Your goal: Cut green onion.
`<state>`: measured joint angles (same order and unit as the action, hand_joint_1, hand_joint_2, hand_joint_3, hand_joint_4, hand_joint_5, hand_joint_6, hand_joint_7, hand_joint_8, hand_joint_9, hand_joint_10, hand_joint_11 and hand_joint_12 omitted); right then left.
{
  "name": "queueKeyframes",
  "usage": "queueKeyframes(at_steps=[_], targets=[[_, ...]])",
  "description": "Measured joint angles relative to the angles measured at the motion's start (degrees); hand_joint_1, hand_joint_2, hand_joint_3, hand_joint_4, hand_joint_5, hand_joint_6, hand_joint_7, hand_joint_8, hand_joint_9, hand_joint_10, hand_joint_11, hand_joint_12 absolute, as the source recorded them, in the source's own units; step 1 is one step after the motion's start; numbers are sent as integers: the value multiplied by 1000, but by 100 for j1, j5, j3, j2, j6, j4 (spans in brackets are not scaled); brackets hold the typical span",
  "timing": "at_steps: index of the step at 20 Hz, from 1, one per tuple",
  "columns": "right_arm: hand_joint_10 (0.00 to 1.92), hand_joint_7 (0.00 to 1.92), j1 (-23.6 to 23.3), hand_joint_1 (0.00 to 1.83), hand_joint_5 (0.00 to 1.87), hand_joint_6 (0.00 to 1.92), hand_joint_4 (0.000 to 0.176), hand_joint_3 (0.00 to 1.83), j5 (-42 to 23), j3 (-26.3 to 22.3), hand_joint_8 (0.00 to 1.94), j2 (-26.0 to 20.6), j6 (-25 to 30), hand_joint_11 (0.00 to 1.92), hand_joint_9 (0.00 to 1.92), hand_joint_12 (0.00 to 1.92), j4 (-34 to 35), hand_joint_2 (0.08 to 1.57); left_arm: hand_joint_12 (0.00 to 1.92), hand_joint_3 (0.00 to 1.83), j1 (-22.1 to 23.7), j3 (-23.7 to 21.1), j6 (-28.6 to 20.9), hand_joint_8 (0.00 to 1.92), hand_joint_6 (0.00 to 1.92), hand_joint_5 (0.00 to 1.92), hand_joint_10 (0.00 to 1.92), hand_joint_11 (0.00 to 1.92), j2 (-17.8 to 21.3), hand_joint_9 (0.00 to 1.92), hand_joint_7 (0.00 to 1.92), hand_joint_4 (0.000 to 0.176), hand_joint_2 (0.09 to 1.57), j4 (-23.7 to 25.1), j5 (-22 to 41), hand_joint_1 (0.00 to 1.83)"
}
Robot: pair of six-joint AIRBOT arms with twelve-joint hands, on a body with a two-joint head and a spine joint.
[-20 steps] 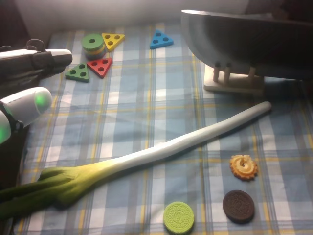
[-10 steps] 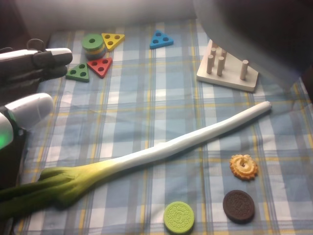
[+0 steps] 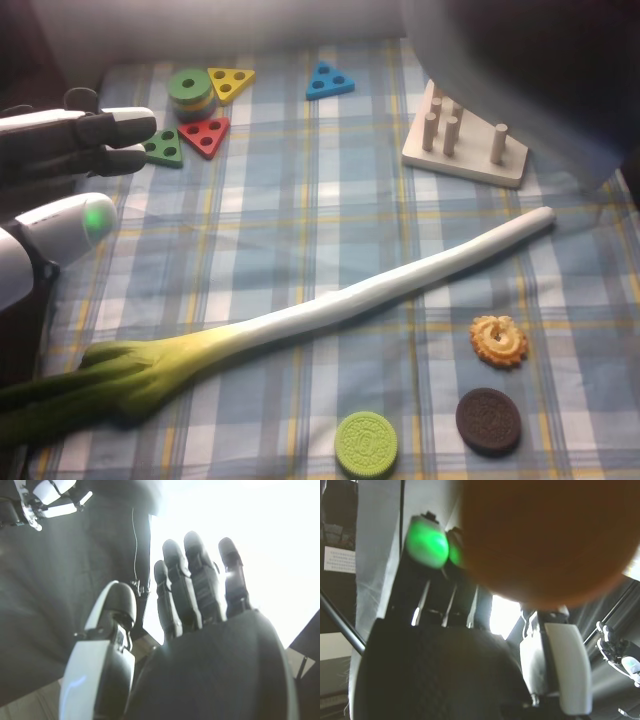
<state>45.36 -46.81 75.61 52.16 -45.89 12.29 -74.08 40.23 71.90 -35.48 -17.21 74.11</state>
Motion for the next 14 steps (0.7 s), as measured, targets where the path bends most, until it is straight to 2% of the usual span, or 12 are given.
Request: queueKeyframes(at_steps=[1,2,3,4,5,7,8,10,11,12,13,14], targets=[[1921,1128,0,479,782,1921,84,2,-2,-4,1941,0,-2,1415,1346,1921,-11,1419,529,0,-2,0,0,2,2,526,3,0,0,537,614,69,1389,-2,-4,611],[1921,1128,0,479,782,1921,84,2,-2,-9,1941,0,-2,1415,1346,1921,-7,1419,529,0,-2,0,0,2,2,526,3,0,0,537,614,69,1389,-4,-4,611],[1921,1127,0,450,784,1921,122,0,-7,-17,1941,0,-2,1408,1343,1921,-7,1410,538,0,0,0,-2,0,0,511,0,0,0,531,607,72,1388,-13,0,619],[1921,1103,0,430,750,1921,129,1,-7,-31,1941,0,-2,1377,1311,1921,9,1410,557,0,0,0,-2,2,1,514,2,0,0,539,616,70,1389,-13,-2,616],[1921,1109,0,431,775,1921,126,2,-9,-42,1941,-4,-4,1379,1319,1921,13,1419,559,2,0,0,-4,0,0,508,0,0,-2,531,607,56,1397,-13,-2,616],[1921,1139,0,418,801,1921,128,2,-63,-79,1941,-24,-9,1403,1350,1921,-13,1422,557,0,0,13,-17,2,1,512,1,0,-24,533,611,48,1393,-22,0,643],[1921,1164,0,444,826,1921,118,0,-133,-153,1941,-68,-11,1432,1374,1921,-83,1419,557,0,0,24,-22,5,2,514,4,0,-48,541,618,45,1393,-31,-4,646],[1921,1279,-26,674,916,1921,97,0,-323,-350,1941,-203,-22,1508,1472,1921,-275,1424,611,4,0,37,-35,1,8,555,3,0,-48,552,608,18,1409,-35,-7,609],[1921,1284,-111,838,949,1921,110,0,-452,-424,1941,-260,-24,1473,1447,1921,-459,1374,633,7,0,42,-42,0,2,557,0,0,-48,523,566,19,1434,-39,0,537],[1921,1255,-227,836,940,1921,128,0,-568,-435,1941,-264,-20,1445,1419,1921,-669,1372,619,3,0,42,-61,2,5,567,2,0,-48,528,568,27,1430,-20,0,535],[1921,1255,-247,836,940,1921,128,0,-575,-446,1941,-264,-20,1445,1419,1921,-693,1372,619,3,0,42,-72,2,5,567,2,0,-48,528,568,27,1430,-9,0,535],[1921,1272,-334,806,971,1921,131,0,-586,-457,1941,-260,-31,1453,1427,1921,-780,1364,671,2,7,59,-101,3,4,582,3,0,-48,536,578,40,1435,101,-7,475]])
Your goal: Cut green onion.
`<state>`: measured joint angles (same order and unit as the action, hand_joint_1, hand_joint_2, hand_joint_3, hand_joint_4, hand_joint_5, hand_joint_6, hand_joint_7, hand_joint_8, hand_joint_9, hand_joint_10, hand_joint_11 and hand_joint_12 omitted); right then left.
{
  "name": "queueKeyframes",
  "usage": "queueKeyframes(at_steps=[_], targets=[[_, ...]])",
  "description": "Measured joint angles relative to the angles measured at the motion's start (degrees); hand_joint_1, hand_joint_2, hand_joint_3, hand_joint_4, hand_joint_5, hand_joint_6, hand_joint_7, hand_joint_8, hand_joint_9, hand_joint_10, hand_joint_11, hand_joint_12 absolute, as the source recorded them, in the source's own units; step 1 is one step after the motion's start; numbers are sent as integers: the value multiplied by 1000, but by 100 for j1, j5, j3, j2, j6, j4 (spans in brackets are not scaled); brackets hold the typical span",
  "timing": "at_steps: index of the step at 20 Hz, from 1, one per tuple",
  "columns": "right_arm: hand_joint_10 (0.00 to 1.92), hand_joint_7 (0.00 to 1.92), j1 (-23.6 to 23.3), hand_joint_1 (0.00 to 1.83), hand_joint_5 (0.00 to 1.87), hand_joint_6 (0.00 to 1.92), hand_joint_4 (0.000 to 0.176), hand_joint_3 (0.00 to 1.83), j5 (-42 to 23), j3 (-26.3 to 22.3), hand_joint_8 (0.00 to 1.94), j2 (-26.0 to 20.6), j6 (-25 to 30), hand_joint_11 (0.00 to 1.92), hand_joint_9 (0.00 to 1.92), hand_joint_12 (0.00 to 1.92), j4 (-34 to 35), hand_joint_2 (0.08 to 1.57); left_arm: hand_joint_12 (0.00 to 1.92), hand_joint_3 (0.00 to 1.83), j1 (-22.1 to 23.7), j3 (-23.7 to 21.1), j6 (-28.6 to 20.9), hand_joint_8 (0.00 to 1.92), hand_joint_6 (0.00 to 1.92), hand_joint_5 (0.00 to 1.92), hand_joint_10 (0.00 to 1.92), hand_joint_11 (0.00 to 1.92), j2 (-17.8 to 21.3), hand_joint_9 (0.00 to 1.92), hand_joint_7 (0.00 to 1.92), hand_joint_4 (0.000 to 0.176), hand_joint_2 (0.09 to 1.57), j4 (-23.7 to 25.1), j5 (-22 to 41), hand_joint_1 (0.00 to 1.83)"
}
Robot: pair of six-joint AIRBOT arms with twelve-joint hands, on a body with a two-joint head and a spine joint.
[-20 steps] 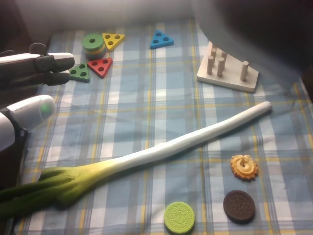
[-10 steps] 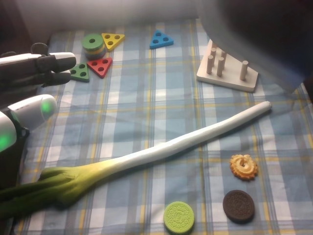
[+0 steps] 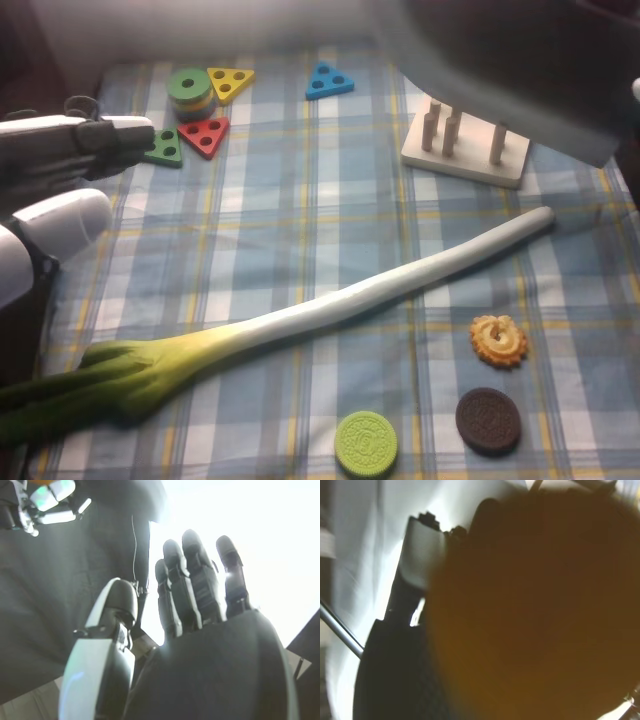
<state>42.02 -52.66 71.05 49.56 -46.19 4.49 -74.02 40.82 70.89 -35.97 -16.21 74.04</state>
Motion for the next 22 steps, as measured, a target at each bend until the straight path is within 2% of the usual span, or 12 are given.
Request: queueKeyframes(at_steps=[1,3,4,5,6,7,8,10,12,15,19,22], targets=[[1921,1278,-83,808,952,1921,131,0,20,-11,1941,0,-4,1444,1428,1921,-83,1357,595,3,59,22,-9,2,2,536,1,0,0,497,538,50,1443,138,-79,460],[1921,1271,-310,897,949,1921,123,0,35,-11,1941,22,-22,1430,1420,1921,-271,1347,487,3,267,63,-4,3,4,541,1,0,0,442,532,40,1450,431,-323,411],[1921,1270,-402,884,946,1921,122,0,35,-11,1941,31,-33,1424,1417,1921,-339,1348,453,5,387,68,-9,3,4,545,1,0,0,441,538,24,1458,570,-448,377],[1921,1240,-455,820,916,1921,143,1,0,-11,1941,39,-42,1421,1396,1921,-374,1370,568,0,527,87,-7,2,0,549,0,0,-22,476,581,27,1449,761,-610,384],[1921,1217,-481,786,873,1921,157,5,-13,-11,1941,42,-55,1436,1385,1921,-393,1392,733,0,717,125,-4,0,1,575,2,23,-79,548,615,14,1447,984,-857,361],[1921,1217,-481,786,873,1921,157,5,-11,-11,1941,42,-57,1436,1385,1921,-389,1392,733,0,861,144,-7,0,1,575,2,23,-142,548,615,14,1447,1145,-1088,361],[1921,1197,-481,806,850,1921,155,4,-13,-11,1941,42,-59,1429,1375,1921,-396,1399,796,0,1016,166,-4,1,2,615,2,42,-216,579,645,7,1443,1300,-1355,369],[1921,1201,-481,770,878,1921,141,0,0,-11,1941,50,-57,1446,1389,1921,-389,1390,919,0,1202,205,-7,0,1,691,0,83,-361,618,686,23,1444,1517,-1749,345],[1921,1236,-481,751,883,1921,136,0,-9,-4,1941,111,-55,1472,1427,1921,-341,1386,926,0,1248,205,-7,1,1,680,0,62,-393,605,667,19,1432,1596,-1921,384],[1921,1242,-590,730,877,1921,104,0,31,105,1941,299,-52,1437,1418,1921,-376,1371,964,9,1248,227,-7,0,6,616,0,3,-391,576,631,17,1460,1556,-1928,336],[1921,1221,-726,691,884,1921,111,2,221,208,1941,387,-28,1462,1399,1921,-450,1374,1003,0,1255,236,-7,0,1,632,0,35,-407,554,590,3,1458,1541,-1954,405],[1921,1201,-798,671,862,1921,117,0,413,293,1941,417,-13,1467,1382,1921,-546,1366,993,1,1279,258,-7,0,1,591,0,6,-452,534,556,11,1461,1556,-1978,398]])
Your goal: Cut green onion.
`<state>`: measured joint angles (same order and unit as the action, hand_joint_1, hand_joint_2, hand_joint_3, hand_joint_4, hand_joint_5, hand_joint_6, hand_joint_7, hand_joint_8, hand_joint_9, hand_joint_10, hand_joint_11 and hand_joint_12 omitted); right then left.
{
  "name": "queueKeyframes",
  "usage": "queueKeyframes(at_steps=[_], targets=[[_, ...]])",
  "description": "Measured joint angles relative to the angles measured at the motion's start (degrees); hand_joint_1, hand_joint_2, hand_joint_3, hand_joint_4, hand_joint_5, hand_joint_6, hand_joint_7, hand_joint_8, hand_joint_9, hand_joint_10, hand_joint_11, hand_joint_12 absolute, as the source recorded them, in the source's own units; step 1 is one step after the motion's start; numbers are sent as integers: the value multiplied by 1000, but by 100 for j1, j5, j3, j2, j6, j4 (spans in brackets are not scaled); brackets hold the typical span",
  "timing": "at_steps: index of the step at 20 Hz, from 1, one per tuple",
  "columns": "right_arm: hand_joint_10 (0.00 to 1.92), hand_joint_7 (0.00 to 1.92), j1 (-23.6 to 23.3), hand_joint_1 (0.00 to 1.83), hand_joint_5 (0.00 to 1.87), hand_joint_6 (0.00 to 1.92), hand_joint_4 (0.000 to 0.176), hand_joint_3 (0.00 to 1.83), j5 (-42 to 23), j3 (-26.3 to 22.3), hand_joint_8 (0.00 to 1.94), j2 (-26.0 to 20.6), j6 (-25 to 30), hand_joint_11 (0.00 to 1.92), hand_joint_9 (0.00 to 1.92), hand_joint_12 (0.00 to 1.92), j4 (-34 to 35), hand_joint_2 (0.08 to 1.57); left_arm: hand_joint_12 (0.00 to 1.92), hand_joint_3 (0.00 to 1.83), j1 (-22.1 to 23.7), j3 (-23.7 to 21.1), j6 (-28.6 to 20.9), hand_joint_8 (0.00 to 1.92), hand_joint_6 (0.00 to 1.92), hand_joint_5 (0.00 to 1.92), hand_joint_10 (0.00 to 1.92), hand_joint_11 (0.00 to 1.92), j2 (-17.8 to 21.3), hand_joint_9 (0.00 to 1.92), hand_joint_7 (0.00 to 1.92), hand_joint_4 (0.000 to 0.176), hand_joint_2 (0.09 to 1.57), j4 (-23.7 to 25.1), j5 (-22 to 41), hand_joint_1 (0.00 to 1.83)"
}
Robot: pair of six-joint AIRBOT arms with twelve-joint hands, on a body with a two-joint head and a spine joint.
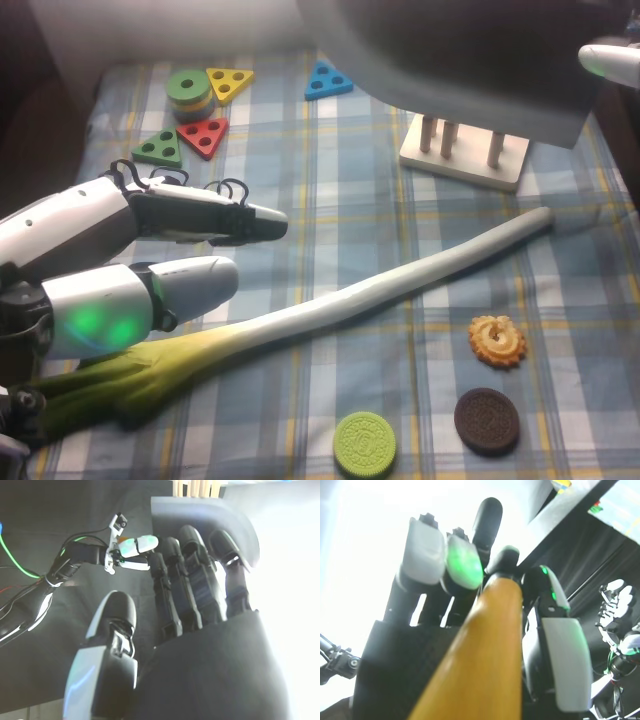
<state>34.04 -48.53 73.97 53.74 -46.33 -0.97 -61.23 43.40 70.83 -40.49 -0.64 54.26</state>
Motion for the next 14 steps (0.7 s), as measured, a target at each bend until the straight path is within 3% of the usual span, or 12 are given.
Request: queueKeyframes(at_steps=[4,8,11,12,13,14], targets=[[1921,1128,-177,704,860,1921,113,0,361,179,1941,48,72,1361,1288,1921,-114,1366,966,4,11,7,0,1,0,574,3,0,0,559,575,25,1476,-20,-15,324],[1921,1154,-310,661,838,1921,123,4,531,205,1941,52,101,1429,1339,1921,-173,1389,977,1,11,11,-2,8,9,593,5,26,0,569,580,21,1475,-15,-42,326],[1921,1150,-321,668,845,1921,122,0,435,74,1941,-11,20,1421,1338,1921,-260,1371,987,0,11,13,0,2,3,601,2,10,0,557,581,19,1461,-20,-55,367],[1921,1145,-321,662,829,1921,71,0,363,0,1941,-57,-15,1445,1353,1921,-308,1387,968,1,11,17,0,0,0,586,0,1,0,532,566,20,1465,-17,-70,353],[1921,1155,-321,641,823,1921,68,0,299,-52,1941,-90,-24,1443,1362,1921,-330,1387,975,0,11,17,0,6,4,600,5,0,-2,545,585,16,1461,-17,-72,360],[1921,1185,-319,653,849,1921,81,1,232,-81,1941,-114,-31,1431,1371,1921,-363,1393,990,0,11,17,0,5,3,604,7,8,-7,560,596,18,1456,-15,-74,376]])
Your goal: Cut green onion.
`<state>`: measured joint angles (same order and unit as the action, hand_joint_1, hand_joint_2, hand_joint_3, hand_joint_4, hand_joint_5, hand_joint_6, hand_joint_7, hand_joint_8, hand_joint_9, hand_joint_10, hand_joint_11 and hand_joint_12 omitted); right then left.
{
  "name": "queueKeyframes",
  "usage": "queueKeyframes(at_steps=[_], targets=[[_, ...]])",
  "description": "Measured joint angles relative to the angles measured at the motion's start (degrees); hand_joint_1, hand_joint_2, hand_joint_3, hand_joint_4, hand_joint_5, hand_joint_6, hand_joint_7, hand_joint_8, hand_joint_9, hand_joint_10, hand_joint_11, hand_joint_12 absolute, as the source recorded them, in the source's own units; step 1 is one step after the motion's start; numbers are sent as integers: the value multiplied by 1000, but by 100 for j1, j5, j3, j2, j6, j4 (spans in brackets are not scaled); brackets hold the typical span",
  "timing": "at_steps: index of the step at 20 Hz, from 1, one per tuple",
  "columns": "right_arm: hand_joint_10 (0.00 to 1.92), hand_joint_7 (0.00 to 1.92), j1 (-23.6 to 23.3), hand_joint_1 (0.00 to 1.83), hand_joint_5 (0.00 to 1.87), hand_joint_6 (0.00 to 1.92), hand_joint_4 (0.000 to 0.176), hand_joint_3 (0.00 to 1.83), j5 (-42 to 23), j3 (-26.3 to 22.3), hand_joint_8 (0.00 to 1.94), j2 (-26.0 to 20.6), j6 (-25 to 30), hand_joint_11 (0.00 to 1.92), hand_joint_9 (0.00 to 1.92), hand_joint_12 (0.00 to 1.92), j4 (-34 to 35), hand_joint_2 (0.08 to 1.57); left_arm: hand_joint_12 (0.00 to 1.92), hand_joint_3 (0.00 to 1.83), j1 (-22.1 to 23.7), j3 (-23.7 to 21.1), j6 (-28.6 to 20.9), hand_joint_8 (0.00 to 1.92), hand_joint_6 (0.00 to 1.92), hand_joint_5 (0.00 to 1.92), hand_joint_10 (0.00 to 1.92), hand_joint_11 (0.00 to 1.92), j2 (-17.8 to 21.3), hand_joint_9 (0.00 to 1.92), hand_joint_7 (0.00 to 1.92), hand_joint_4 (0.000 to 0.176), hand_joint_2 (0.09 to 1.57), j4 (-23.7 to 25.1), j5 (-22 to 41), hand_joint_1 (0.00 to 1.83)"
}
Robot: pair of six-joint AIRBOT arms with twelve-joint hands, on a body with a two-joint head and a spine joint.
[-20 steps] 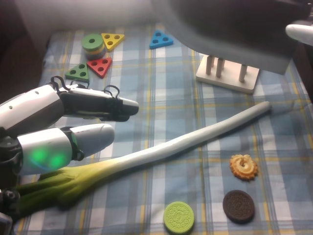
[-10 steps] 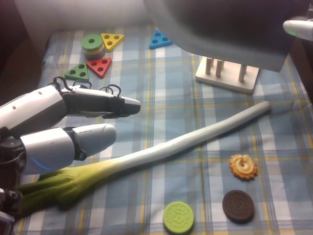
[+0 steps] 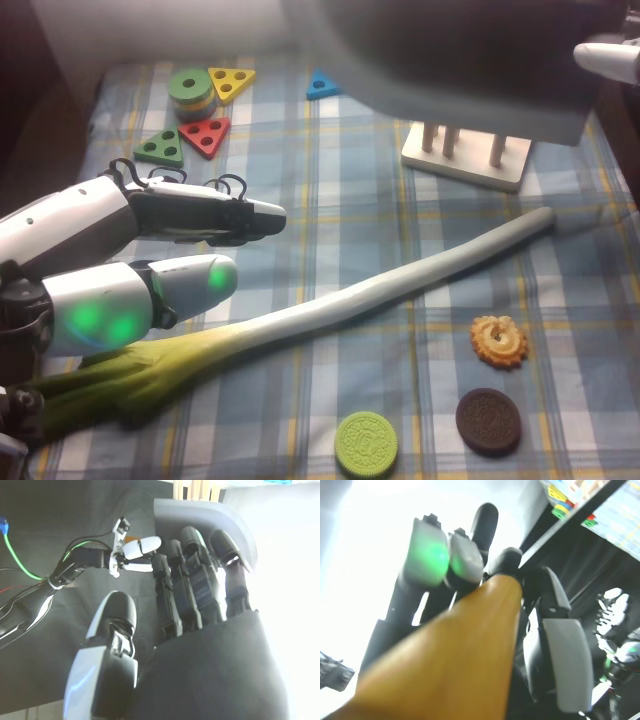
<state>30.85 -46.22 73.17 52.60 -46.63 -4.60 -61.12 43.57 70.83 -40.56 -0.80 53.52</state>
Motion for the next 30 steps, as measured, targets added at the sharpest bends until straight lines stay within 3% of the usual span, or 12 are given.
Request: queueKeyframes(at_steps=[1,2,4,7,10,12,15,19,21,22,26,30], targets=[[1921,1197,4,674,871,1921,89,2,-76,-37,1941,-37,-35,1427,1377,1921,-76,1400,992,0,0,0,0,5,1,597,6,8,-2,564,603,19,1445,20,-11,392],[1921,1196,4,630,887,1921,144,0,-153,-74,1941,-63,-24,1396,1353,1921,-59,1398,982,0,0,0,0,5,1,591,6,5,-7,569,612,23,1416,44,-22,437],[1921,1225,2,626,907,1921,160,0,-374,-125,1941,-118,-22,1428,1382,1921,-35,1397,904,0,35,0,2,4,3,599,3,0,-55,572,626,14,1424,96,-111,403],[1921,1321,2,663,943,1921,151,2,-662,-173,1941,-166,-15,1548,1499,1921,-9,1407,954,0,85,13,0,2,1,638,2,1,-103,594,633,4,1375,223,-236,564],[1921,1335,2,668,944,1921,138,2,-743,-225,1941,-190,-20,1575,1525,1921,37,1417,967,8,109,17,0,1,2,592,1,3,-127,562,590,0,1411,245,-264,497],[1921,1330,2,674,948,1921,124,0,-802,-280,1941,-212,-17,1578,1526,1921,37,1405,795,5,240,50,2,2,2,542,3,0,-208,475,530,0,1431,372,-470,398],[1921,1396,2,689,978,1921,103,2,-933,-457,1941,-254,-20,1633,1580,1921,-13,1424,861,0,597,107,-2,0,0,553,1,54,-398,506,541,0,1370,782,-903,401],[1921,1410,2,717,998,1921,79,0,-977,-522,1941,-254,-17,1635,1581,1921,-79,1423,829,22,933,208,0,1,2,479,1,23,-662,434,482,0,1471,1434,-1576,36],[1921,1413,2,741,999,1921,59,0,-1012,-525,1941,-254,-17,1642,1588,1921,-57,1419,746,4,1043,238,87,0,0,407,0,0,-789,365,424,0,1449,1541,-1926,9],[1921,1412,2,733,998,1921,51,0,-1005,-535,1941,-254,-20,1628,1581,1921,-52,1421,505,0,1084,229,376,7,3,291,2,0,-837,256,315,0,1420,1521,-2061,1],[1921,1375,2,754,983,1921,30,0,-1058,-636,1941,-254,0,1611,1545,1921,-74,1408,56,0,1102,63,1998,2,1,68,1,0,-935,82,94,0,1373,848,-2406,0],[1921,1367,22,756,1020,1921,19,2,-1113,-715,1941,-251,4,1586,1520,1921,-59,1417,0,0,1102,114,2092,0,0,2,0,0,-1130,7,9,0,1358,824,-2667,0]])
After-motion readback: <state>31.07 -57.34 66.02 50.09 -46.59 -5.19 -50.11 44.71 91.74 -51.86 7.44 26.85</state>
